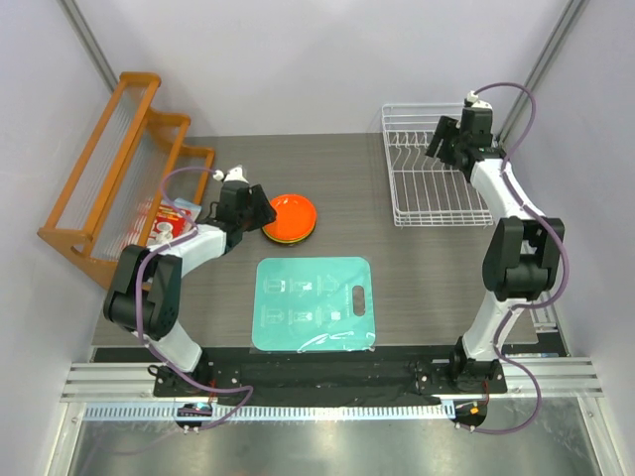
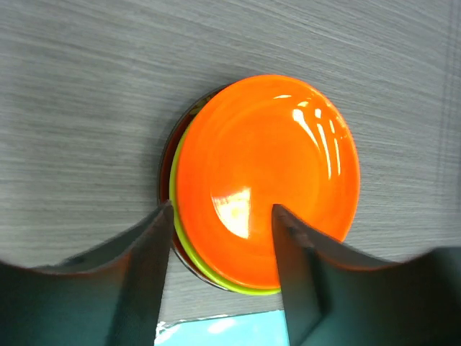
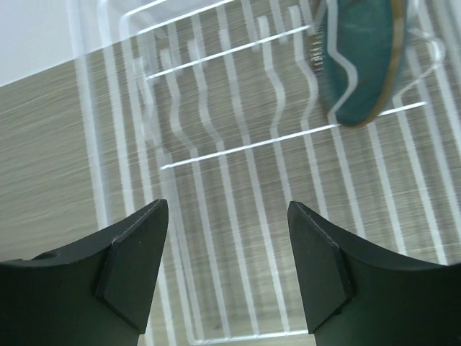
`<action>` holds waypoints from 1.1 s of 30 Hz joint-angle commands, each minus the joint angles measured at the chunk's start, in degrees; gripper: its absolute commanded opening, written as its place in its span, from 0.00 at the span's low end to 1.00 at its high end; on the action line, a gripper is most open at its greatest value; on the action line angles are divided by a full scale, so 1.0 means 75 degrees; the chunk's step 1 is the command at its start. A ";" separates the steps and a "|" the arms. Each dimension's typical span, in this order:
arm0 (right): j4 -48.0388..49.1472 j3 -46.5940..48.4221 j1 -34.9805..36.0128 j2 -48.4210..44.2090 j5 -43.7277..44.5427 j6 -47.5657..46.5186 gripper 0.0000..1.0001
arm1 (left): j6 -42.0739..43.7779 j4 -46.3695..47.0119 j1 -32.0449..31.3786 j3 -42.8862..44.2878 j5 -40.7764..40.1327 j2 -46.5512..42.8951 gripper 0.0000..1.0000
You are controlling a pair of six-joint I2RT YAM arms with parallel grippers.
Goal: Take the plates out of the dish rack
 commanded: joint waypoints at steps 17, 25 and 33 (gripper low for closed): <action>-0.0625 0.4026 -0.0394 0.2975 0.2914 -0.2019 0.73 | 0.0577 -0.0202 -0.0215 0.1005 0.1647 -0.1151 0.99; -0.0660 0.5176 -0.0617 0.4112 0.2844 -0.2267 0.62 | 0.0577 0.0068 -0.0789 0.1579 0.2071 -0.0742 0.99; -0.0660 0.5552 -0.0723 0.4511 0.2680 -0.2372 0.35 | 0.0472 0.0267 -0.0978 0.1861 0.2164 -0.0156 1.00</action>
